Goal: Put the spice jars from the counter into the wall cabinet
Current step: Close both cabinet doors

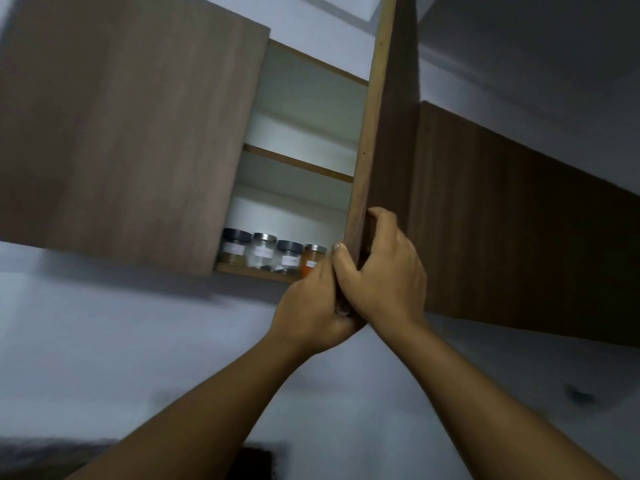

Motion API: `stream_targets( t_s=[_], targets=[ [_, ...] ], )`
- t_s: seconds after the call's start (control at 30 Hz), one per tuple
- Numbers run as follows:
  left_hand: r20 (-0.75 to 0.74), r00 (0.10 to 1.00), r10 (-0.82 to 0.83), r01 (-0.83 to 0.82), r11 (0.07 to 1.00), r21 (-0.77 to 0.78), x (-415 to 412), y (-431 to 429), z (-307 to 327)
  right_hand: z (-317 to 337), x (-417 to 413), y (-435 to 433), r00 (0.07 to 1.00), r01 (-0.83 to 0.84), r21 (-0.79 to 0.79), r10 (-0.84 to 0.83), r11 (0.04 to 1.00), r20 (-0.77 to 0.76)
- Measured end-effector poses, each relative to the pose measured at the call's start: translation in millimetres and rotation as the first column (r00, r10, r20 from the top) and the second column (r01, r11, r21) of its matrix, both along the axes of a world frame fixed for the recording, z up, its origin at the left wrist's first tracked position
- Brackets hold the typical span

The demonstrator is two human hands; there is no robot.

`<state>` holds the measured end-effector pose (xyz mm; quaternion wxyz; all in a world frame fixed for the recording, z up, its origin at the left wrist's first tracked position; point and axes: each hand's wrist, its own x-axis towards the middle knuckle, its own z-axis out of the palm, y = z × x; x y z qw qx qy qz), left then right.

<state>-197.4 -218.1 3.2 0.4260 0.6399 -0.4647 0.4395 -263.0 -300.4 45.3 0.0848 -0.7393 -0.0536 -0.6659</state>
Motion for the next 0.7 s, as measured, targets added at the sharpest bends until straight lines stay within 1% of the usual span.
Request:
stream_targets(
  t_s=[0.07, 0.13, 0.27, 0.33, 0.4, 0.5, 0.53, 0.57, 0.6, 0.67, 0.7],
  targets=[
    [-0.032, 0.998, -0.055, 0.055, 0.998, -0.021, 22.0, 20.5, -2.4, -1.7, 28.5, 22.0, 0.999, -0.025, 0.017, 0.026, 1.000, -0.022],
    [-0.062, 0.996, -0.060, 0.058, 0.998, -0.034, 46.2, 39.1, -5.3, -4.7, 58.4, 43.6, 0.997, -0.053, 0.035, 0.055, 0.998, -0.058],
    [-0.138, 0.990, 0.009, -0.020, 0.997, -0.080, 90.0, 65.3, -11.1, -12.3, 114.8, 74.6, 0.975, -0.109, 0.082, 0.123, 0.991, -0.183],
    [-0.196, 0.979, 0.049, -0.066, 0.994, -0.081, 109.8, 75.0, -13.0, -14.8, 138.7, 84.6, 0.967, -0.107, 0.080, 0.122, 0.991, -0.225],
    [-0.207, 0.973, 0.106, -0.119, 0.992, -0.052, 127.4, 83.0, -14.2, -16.5, 157.4, 89.9, 0.963, -0.063, 0.059, 0.076, 0.996, -0.257],
    [-0.166, 0.967, 0.195, -0.198, 0.980, -0.004, 166.2, 99.8, -18.1, -19.8, 195.0, 101.1, 0.958, 0.021, 0.004, -0.019, 1.000, -0.286],
    [-0.135, 0.955, 0.262, -0.262, 0.965, 0.024, 181.2, 105.9, -19.0, -20.2, 210.3, 104.3, 0.958, 0.052, -0.027, -0.057, 0.998, -0.282],
    [-0.082, 0.930, 0.358, -0.355, 0.934, 0.046, 192.0, 109.0, -22.0, -22.3, 220.3, 105.2, 0.955, 0.085, -0.061, -0.099, 0.995, -0.279],
    [-0.021, 0.875, 0.484, -0.481, 0.874, 0.070, 208.1, 114.3, -23.6, -22.8, 235.6, 108.9, 0.953, 0.118, -0.084, -0.136, 0.990, -0.269],
    [0.067, 0.730, 0.680, -0.683, 0.725, 0.087, 220.6, 119.9, -23.9, -24.3, 251.3, 109.4, 0.943, 0.172, -0.103, -0.194, 0.980, -0.272],
    [0.098, 0.672, 0.734, -0.741, 0.664, 0.105, 231.1, 121.8, -22.4, -24.4, 263.2, 110.8, 0.938, 0.186, -0.101, -0.207, 0.977, -0.278]
  ],
)
